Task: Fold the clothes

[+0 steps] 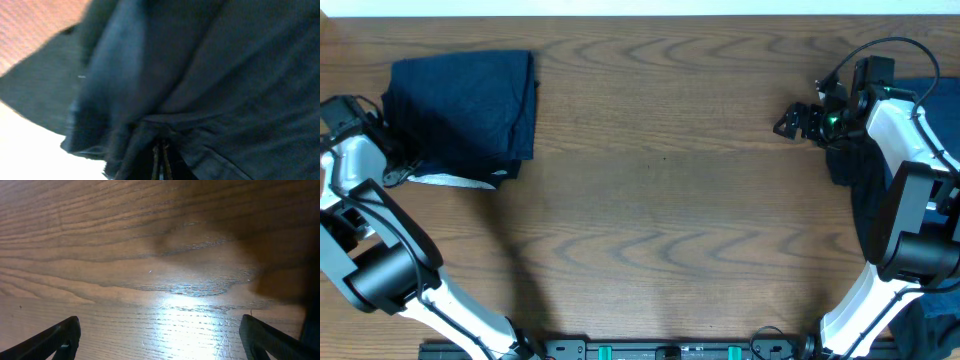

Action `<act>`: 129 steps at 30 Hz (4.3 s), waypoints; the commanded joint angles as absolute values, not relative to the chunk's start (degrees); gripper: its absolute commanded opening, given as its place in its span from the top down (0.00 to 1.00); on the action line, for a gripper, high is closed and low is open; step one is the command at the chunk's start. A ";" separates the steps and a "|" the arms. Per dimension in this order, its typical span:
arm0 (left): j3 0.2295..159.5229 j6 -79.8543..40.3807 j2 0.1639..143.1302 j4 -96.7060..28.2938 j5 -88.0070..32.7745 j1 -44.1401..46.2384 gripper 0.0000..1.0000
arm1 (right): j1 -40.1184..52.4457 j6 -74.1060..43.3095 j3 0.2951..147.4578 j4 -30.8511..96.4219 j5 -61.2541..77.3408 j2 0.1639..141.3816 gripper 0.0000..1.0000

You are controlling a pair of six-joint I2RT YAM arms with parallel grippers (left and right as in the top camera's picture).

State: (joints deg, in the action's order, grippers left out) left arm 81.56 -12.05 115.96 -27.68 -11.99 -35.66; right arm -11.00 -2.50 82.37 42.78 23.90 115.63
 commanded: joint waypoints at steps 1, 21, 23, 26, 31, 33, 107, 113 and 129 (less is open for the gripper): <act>81.36 -12.73 114.78 -26.89 -9.85 -37.50 0.94 | -10.85 -2.28 82.76 42.83 23.90 114.69 0.01; 81.34 -13.21 95.48 -24.27 -11.29 -22.90 0.63 | -10.85 -2.28 82.76 42.83 23.90 114.69 0.01; 81.34 -13.21 95.48 -24.34 -11.29 -22.55 0.25 | -10.85 -2.28 82.76 42.83 23.92 114.69 0.01; 81.34 -13.19 95.48 -24.58 -11.29 -22.52 0.02 | -10.85 -2.28 82.76 42.83 23.90 114.69 0.01; 81.34 -13.19 95.48 -24.58 -11.29 -22.57 0.02 | -10.85 -2.28 82.76 42.83 23.90 114.69 0.01; 81.34 -13.19 95.48 -24.58 -11.29 -22.57 0.02 | -10.85 -2.28 82.76 42.83 23.90 114.69 0.01; 81.34 -13.19 95.48 -24.58 -11.29 -22.57 0.02 | 3.86 0.43 0.30 -2.76 8.29 0.27 0.01; 81.34 -13.19 95.48 -24.58 -11.29 -22.57 0.02 | 4.05 0.34 0.30 1.85 5.80 0.27 0.01; 81.34 -13.19 95.48 -24.58 -11.29 -22.57 0.02 | 4.14 -0.36 0.30 4.08 1.91 0.34 0.01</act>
